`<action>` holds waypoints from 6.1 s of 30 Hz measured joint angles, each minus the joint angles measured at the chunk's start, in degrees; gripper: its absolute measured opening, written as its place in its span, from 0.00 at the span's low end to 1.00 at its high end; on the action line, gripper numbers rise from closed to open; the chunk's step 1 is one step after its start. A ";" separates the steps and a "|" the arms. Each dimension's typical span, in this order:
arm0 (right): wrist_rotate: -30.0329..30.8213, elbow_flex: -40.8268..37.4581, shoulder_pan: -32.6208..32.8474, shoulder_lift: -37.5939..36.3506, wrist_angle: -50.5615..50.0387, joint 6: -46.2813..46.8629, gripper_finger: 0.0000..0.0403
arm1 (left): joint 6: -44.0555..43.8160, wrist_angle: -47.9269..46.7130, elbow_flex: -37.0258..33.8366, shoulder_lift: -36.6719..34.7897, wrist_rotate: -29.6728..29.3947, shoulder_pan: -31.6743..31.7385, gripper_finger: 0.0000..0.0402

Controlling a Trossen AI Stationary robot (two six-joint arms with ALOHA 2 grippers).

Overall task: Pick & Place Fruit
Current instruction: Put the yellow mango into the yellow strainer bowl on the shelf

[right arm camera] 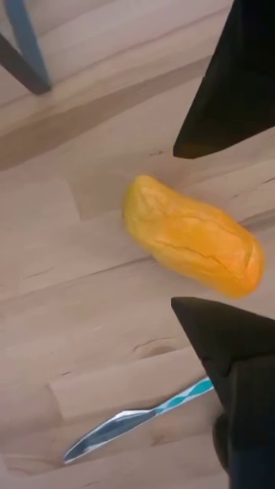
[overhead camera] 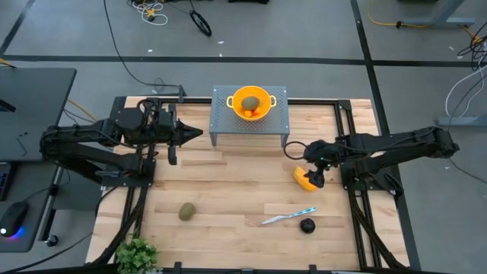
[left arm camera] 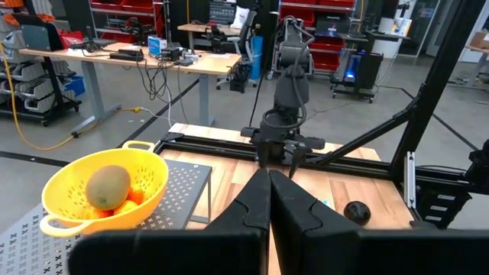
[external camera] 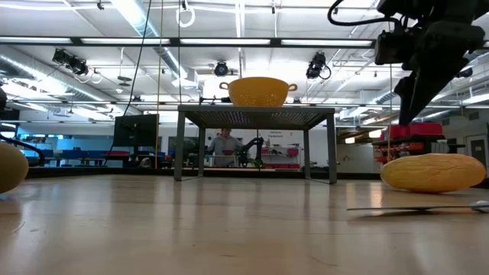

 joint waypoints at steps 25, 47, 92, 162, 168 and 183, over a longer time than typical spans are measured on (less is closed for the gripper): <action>0.53 0.00 0.02 14.41 2.88 5.48 0.85 | -1.44 -0.22 0.00 0.02 -0.63 0.00 0.01; -0.07 -1.97 0.04 16.96 5.90 15.74 0.85 | -1.46 -1.28 0.04 0.00 -0.62 0.00 0.01; -5.22 -6.86 0.09 20.37 12.47 13.29 0.67 | -1.27 -1.40 0.04 -0.02 -1.05 0.01 0.01; -3.54 32.00 -18.23 20.04 13.54 -21.31 0.62 | -2.10 -1.07 0.00 -0.02 0.02 0.00 0.01; -3.54 32.00 -19.41 20.04 13.30 -22.75 0.62 | -2.12 -0.83 0.00 -0.02 0.02 0.02 0.01; -3.53 32.00 -28.21 20.10 28.06 -31.70 0.62 | -2.14 -0.90 0.00 -0.02 -2.56 0.00 0.01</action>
